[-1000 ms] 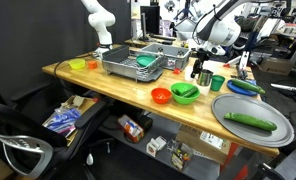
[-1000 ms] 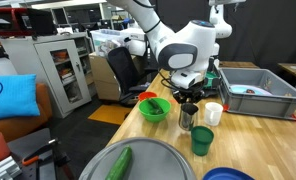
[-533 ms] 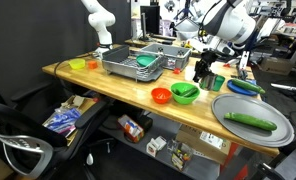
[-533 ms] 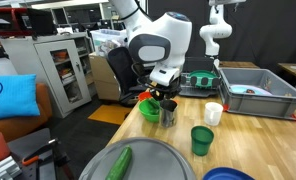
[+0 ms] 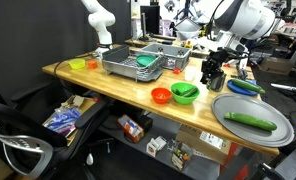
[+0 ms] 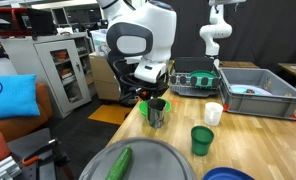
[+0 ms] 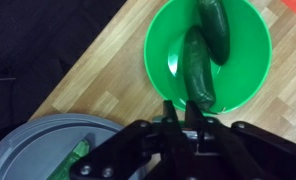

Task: Move the cup to the edge of the table

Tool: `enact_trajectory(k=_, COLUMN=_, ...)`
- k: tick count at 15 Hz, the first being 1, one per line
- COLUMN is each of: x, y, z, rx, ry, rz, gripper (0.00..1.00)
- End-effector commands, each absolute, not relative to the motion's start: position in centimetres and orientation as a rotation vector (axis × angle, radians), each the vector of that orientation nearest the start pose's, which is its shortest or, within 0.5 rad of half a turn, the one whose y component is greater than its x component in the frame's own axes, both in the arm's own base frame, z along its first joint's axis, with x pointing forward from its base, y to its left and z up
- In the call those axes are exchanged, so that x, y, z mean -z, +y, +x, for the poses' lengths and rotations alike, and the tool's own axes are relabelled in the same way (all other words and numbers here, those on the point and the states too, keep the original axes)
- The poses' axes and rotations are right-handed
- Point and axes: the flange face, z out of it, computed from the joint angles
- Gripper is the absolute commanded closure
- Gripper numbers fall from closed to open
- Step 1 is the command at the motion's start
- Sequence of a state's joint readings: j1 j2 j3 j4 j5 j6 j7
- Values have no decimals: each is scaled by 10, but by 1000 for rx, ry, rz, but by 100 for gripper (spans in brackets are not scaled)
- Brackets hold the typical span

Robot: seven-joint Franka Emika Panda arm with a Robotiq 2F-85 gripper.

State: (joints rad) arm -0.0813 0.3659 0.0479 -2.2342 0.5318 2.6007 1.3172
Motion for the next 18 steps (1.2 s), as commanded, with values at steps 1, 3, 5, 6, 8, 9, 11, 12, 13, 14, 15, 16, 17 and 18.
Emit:
enact_trajectory(k=1, x=-204, y=-28, z=544, rx=-256, ry=2283, rz=-1790, gripper=84)
enact_trajectory(k=3, x=-204, y=-28, z=544, rx=-256, ry=2282, rz=-1792, gripper=84)
enact_trajectory(k=5, x=-202, y=-25, z=543, rx=-240, ry=2271, rz=-1825, gripper=96)
enact_trajectory(k=6, x=-199, y=-20, z=539, rx=-228, ry=2258, rz=-1865, gripper=96)
enact_trajectory(k=8, x=-192, y=-5, z=528, rx=-240, ry=2217, rz=-1952, gripper=96)
enact_trajectory(k=9, x=-189, y=4, z=521, rx=-239, ry=2190, rz=-2000, gripper=96)
enact_trajectory(k=11, x=-184, y=20, z=507, rx=-226, ry=2137, rz=-2093, gripper=96)
enact_trajectory(k=12, x=-182, y=27, z=502, rx=-214, ry=2102, rz=-2137, gripper=96)
enact_trajectory(k=13, x=-180, y=33, z=499, rx=-198, ry=2054, rz=-2181, gripper=96)
enact_trajectory(k=14, x=-178, y=40, z=498, rx=-178, ry=1986, rz=-2235, gripper=96)
enact_trajectory(k=15, x=-177, y=45, z=498, rx=-161, ry=1924, rz=-2282, gripper=96)
enact_trajectory(k=16, x=-177, y=51, z=498, rx=-159, ry=1852, rz=-2326, gripper=96)
enact_trajectory(k=17, x=-176, y=57, z=498, rx=-159, ry=1782, rz=-2369, gripper=96)
enact_trajectory(k=18, x=-176, y=64, z=497, rx=-165, ry=1707, rz=-2412, gripper=96)
